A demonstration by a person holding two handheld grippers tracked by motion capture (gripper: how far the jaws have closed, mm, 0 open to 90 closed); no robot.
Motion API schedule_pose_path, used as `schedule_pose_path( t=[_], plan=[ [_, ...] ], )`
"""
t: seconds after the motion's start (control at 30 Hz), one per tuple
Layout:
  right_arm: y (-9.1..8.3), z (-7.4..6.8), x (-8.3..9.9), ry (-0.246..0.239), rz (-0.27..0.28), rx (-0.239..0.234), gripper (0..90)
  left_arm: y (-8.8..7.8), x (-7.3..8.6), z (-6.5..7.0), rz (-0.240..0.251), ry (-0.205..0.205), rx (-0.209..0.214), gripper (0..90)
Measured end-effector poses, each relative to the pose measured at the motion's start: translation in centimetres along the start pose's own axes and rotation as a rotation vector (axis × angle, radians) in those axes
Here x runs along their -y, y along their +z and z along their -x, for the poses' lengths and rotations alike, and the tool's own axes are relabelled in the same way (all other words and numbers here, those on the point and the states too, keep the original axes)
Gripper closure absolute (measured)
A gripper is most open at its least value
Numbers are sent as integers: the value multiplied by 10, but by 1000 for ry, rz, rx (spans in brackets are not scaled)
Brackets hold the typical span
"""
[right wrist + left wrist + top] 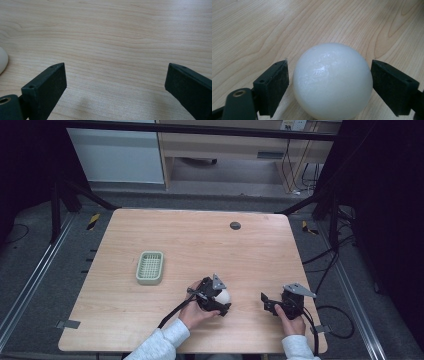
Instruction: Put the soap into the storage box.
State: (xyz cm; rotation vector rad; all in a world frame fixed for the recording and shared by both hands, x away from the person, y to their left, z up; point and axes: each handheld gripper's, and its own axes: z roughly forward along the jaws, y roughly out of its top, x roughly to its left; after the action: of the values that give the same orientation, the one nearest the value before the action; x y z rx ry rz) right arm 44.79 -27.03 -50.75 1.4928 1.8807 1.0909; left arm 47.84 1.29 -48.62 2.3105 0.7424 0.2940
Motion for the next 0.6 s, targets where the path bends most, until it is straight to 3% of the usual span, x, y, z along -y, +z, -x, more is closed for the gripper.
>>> schedule_pose_path(
  t=[0.6],
  plan=[
    [0, 0, 0, 3, 1, 3, 41, 5, 1, 1, -25, 6, 7, 224]
  ],
)
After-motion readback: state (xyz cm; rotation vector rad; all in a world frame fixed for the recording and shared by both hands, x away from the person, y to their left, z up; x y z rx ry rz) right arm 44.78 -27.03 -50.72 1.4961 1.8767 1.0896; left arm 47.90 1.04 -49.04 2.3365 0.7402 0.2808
